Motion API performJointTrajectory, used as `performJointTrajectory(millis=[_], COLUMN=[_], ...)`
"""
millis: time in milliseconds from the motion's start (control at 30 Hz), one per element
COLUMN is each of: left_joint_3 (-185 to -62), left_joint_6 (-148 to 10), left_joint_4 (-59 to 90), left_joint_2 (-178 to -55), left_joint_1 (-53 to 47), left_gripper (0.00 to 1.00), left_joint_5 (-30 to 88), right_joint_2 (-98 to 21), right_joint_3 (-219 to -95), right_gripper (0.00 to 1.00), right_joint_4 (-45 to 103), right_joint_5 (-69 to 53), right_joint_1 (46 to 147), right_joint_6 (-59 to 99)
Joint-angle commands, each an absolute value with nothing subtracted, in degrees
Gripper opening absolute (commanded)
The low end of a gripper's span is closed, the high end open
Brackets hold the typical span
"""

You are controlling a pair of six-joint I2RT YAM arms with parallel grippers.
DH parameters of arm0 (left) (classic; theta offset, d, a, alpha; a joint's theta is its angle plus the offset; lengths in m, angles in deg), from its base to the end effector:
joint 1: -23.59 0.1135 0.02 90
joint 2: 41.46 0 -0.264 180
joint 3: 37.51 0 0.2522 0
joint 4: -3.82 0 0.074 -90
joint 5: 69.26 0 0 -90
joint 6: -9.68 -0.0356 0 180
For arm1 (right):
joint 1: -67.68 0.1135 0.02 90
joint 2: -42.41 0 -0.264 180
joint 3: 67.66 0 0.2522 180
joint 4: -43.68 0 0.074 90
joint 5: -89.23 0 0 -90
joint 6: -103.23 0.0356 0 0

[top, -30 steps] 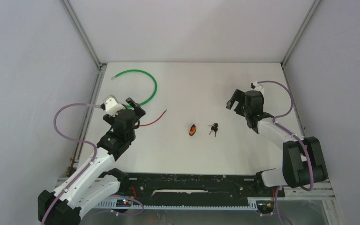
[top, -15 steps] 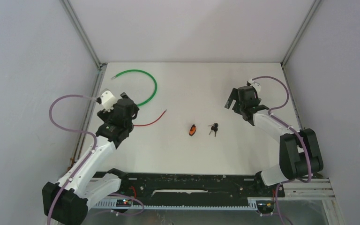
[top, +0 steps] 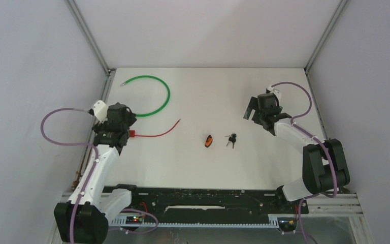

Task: Lock with the key
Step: Pick up the lock from the center of the board.

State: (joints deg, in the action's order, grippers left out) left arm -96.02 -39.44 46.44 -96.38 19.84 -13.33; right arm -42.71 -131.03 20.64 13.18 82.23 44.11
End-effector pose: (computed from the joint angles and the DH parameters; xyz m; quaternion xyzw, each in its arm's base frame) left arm 0.2012 0.0068 0.2802 -0.3943 0.7780 0.0884 0.4810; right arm 0.3011 0.0693 0.2066 0.1763 0.9004 0.0439 0.3952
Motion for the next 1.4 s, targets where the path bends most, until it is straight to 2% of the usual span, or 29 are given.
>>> performJointTrajectory(millis=[0,300,500,700,1200,1367], left_joint_3=[-97.76,-99.58,-99.98,-106.97,-108.87,-108.26], left_joint_6=[-40.68,-32.02,-22.71,-19.58,-12.60,-11.07], left_joint_4=[44.41,41.48,43.40,50.40,49.19,48.08], left_joint_2=[-98.79,-112.00,-118.62,-126.27,-136.47,-137.12], left_joint_1=[20.84,21.12,21.84,25.49,30.21,30.87], left_gripper=[1.00,0.99,0.98,0.97,0.88,0.86], left_joint_5=[-8.42,-2.74,-3.89,-2.36,6.04,5.17], right_joint_2=[-42.96,-42.78,-42.93,-42.94,-43.76,-43.75], right_joint_3=[-132.66,-132.66,-132.66,-132.66,-132.66,-132.71], right_gripper=[1.00,0.99,0.99,0.98,0.97,0.97], right_joint_4=[21.66,20.95,20.53,20.25,20.27,20.18], right_joint_5=[12.22,12.68,11.91,10.87,10.44,9.98], right_joint_1=[82.41,81.32,80.36,79.63,79.10,78.94], right_joint_6=[43.16,44.00,45.29,46.11,46.80,47.13])
